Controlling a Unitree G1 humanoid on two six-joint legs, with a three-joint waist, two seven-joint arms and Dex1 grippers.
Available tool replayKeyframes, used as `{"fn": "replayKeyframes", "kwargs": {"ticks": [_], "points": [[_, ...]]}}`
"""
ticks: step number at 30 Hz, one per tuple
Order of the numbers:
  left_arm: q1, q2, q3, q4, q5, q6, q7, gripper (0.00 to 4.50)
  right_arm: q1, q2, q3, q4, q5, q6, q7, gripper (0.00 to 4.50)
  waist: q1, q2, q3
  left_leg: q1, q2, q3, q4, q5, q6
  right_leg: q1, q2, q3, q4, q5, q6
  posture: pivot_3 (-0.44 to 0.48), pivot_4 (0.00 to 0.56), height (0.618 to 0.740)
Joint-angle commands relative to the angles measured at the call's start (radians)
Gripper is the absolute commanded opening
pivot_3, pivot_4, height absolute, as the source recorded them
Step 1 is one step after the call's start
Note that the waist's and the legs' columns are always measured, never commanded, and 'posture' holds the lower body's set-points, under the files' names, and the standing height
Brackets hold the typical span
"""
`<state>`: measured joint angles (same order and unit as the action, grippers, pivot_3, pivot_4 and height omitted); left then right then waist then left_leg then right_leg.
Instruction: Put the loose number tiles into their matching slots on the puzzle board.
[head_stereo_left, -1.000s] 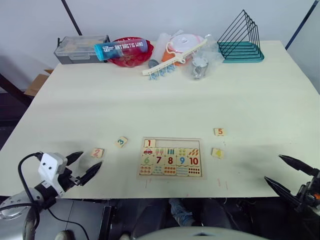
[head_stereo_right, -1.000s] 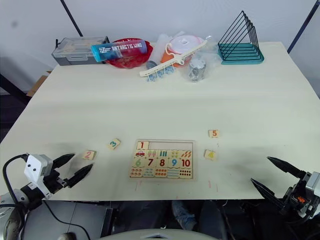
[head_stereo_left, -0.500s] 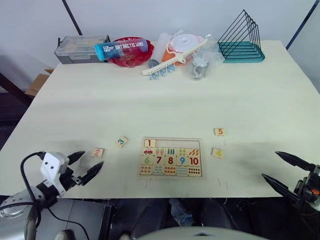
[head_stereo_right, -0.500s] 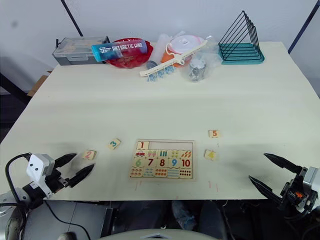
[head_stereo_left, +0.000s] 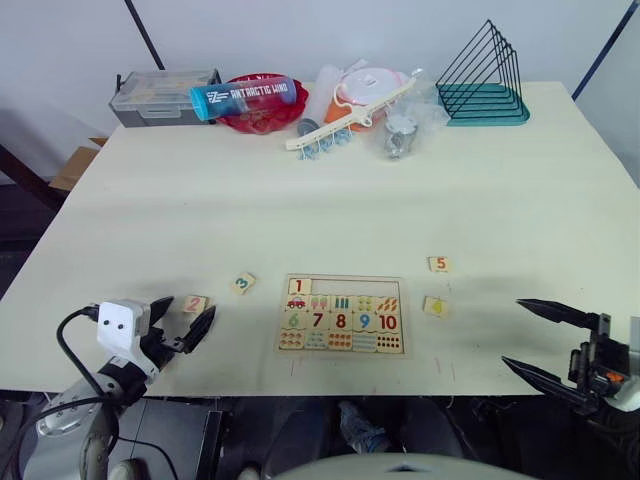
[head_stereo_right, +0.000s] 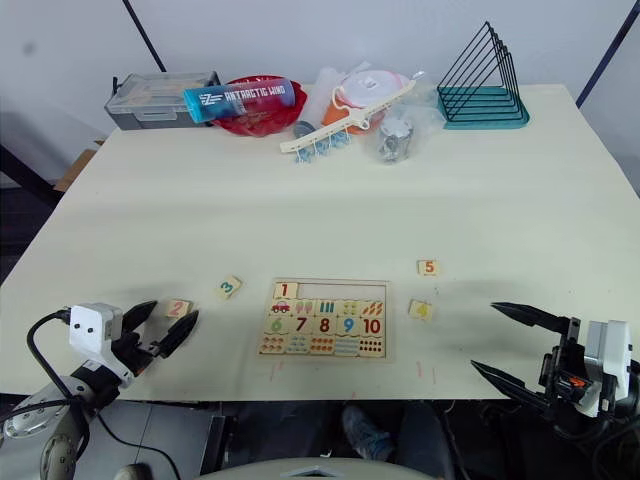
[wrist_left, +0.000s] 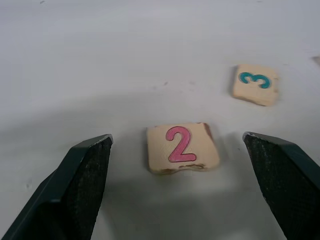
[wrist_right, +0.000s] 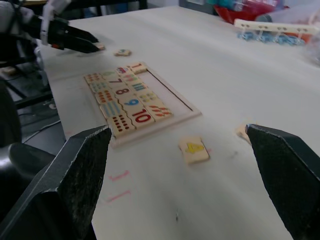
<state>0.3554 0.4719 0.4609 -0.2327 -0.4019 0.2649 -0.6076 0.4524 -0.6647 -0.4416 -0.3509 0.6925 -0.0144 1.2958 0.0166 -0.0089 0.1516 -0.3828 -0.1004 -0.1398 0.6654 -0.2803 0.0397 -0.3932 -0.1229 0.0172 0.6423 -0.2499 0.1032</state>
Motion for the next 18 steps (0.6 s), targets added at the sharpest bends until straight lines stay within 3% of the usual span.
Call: {"fn": "replayKeyframes", "kwargs": {"ticks": [1,8,18], "points": [[0.021,-0.013,-0.013,-0.088,0.032,0.027,0.072,4.43,-0.024,-0.022,0.0,-0.021,0.024,0.004,0.023,4.5,0.001,0.0,0.0,0.0,0.0,0.0,0.0,0.0,0.0,0.0,0.0,-0.001,0.0,0.0,0.0,0.0,0.15,0.74],[0.072,-0.129,-0.12,-0.243,0.091,0.089,0.229,4.43,-0.085,-0.028,0.039,0.013,0.015,-0.007,0.075,4.5,0.003,0.0,0.0,0.0,0.001,0.0,0.0,0.0,0.0,0.0,0.0,-0.001,0.0,0.0,0.0,0.0,0.15,0.74],[0.037,-0.109,-0.14,-0.212,0.116,0.126,0.246,4.43,-0.132,-0.021,0.054,0.048,0.005,-0.018,0.105,4.5,0.006,0.0,0.0,0.0,0.0,0.0,0.0,0.001,0.0,0.0,0.0,-0.001,0.0,0.0,0.0,0.0,0.15,0.74]]}}
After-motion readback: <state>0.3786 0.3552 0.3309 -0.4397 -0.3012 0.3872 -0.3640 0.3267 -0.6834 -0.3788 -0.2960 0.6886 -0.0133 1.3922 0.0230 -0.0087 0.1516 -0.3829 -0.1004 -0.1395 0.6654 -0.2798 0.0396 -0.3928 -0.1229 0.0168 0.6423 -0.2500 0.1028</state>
